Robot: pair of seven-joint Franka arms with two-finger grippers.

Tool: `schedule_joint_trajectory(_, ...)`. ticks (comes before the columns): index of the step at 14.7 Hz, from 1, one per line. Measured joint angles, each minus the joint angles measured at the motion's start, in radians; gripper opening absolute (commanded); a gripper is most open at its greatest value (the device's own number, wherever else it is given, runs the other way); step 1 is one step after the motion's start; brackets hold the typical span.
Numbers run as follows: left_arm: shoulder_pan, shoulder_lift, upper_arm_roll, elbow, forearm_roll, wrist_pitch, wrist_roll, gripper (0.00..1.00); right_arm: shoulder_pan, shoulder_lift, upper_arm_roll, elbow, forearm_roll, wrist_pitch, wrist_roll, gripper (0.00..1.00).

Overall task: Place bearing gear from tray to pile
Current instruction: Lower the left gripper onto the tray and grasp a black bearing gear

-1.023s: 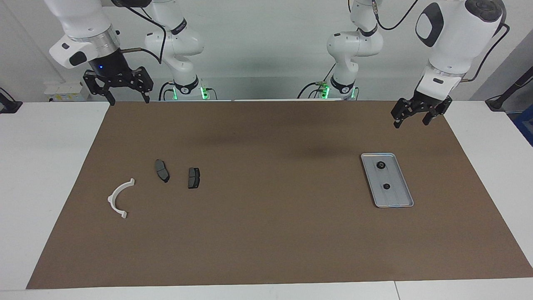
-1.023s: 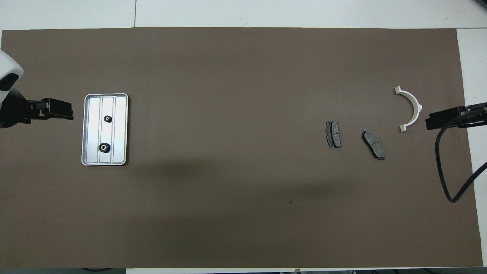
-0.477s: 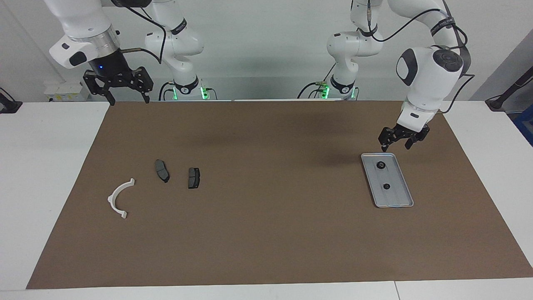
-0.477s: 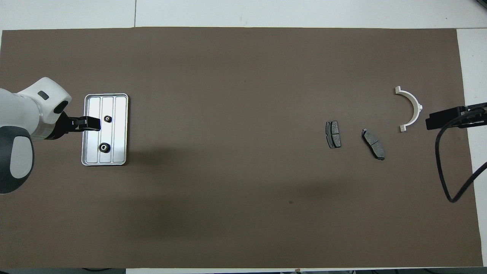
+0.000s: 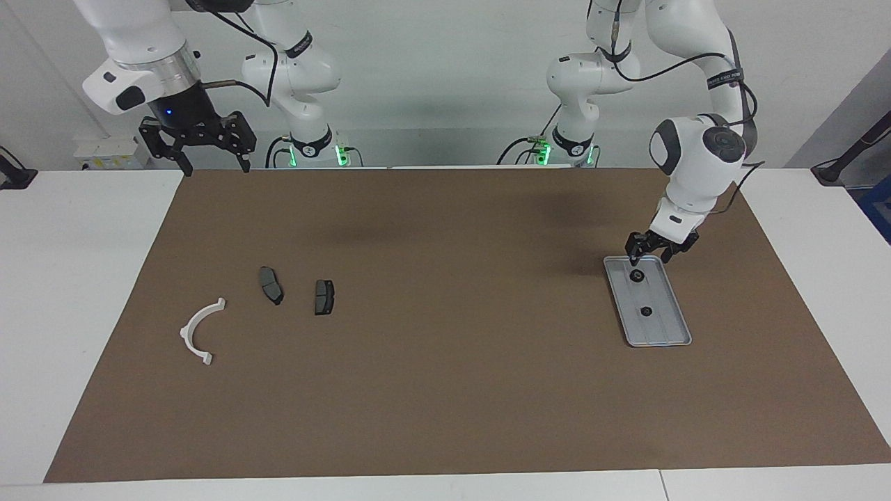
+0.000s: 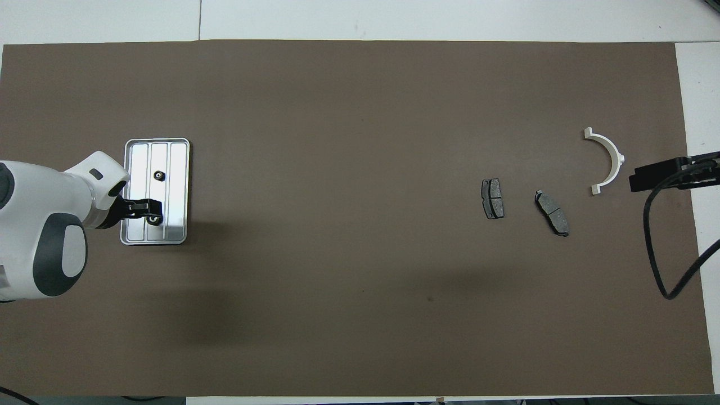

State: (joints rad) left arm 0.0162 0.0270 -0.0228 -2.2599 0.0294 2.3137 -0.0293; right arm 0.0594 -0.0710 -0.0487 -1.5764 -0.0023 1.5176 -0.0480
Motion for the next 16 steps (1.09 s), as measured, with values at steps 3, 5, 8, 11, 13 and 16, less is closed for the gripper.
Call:
schedule_joint_trajectory(3,0.0,0.062,0.0,-0.002,0.0,0.038,0.0,0.68,0.0,0.0,0.0,0.0,0.0,0.0,0.0,1.0)
schedule_joint_trajectory(5,0.0,0.084,0.0,-0.002,0.0,0.052,0.0,0.66,0.0,0.0,0.0,0.0,0.0,0.005,0.001,1.0)
schedule_joint_trajectory(8,0.001,0.087,0.0,-0.002,0.0,0.053,0.0,0.63,0.002,0.0,0.0,0.0,0.002,0.018,0.001,1.0)
schedule_joint_trajectory(11,0.007,0.09,0.002,-0.002,0.0,0.053,0.0,0.62,0.023,0.0,0.002,0.0,0.004,0.025,0.001,1.0)
schedule_joint_trajectory(13,0.012,0.092,0.002,-0.002,0.0,0.053,0.0,0.61,0.028,0.0,0.002,0.0,0.004,0.025,0.001,1.0)
schedule_joint_trajectory(16,0.016,0.094,0.002,-0.002,0.0,0.053,0.0,0.61,0.028,0.0,0.002,0.0,0.004,0.025,0.001,1.0)
